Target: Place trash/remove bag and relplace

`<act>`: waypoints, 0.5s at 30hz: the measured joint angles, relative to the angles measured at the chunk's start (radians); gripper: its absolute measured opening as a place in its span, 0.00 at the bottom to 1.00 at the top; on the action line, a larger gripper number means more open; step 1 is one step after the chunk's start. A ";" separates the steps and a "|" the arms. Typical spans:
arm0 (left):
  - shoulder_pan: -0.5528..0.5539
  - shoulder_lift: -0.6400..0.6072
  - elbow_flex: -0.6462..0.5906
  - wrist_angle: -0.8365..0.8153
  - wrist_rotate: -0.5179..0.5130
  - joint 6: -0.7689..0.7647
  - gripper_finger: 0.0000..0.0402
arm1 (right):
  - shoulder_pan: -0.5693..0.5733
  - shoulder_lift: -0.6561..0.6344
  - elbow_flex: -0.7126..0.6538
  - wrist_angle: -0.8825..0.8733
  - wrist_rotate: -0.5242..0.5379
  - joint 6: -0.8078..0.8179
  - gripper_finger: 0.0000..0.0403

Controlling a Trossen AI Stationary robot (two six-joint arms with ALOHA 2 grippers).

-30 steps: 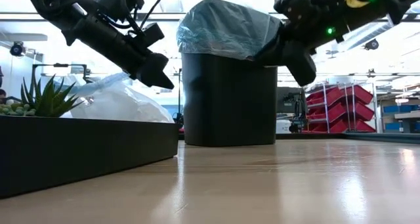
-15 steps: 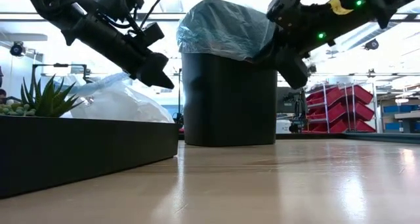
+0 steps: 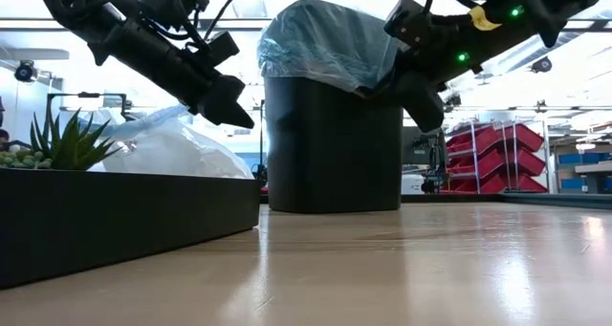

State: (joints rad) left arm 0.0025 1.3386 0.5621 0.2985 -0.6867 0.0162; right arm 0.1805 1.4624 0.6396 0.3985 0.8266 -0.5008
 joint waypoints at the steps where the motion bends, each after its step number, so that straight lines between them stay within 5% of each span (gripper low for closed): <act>1: 0.000 0.000 0.000 0.000 0.000 0.000 0.11 | 0.001 0.000 0.002 -0.002 -0.006 0.005 0.11; 15: -0.003 0.000 0.000 0.000 0.000 0.000 0.11 | 0.005 -0.016 0.059 -0.058 -0.140 0.090 0.01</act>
State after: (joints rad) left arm -0.0002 1.3385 0.5621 0.2989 -0.6868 0.0162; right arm 0.1852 1.4466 0.6984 0.3407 0.6870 -0.4108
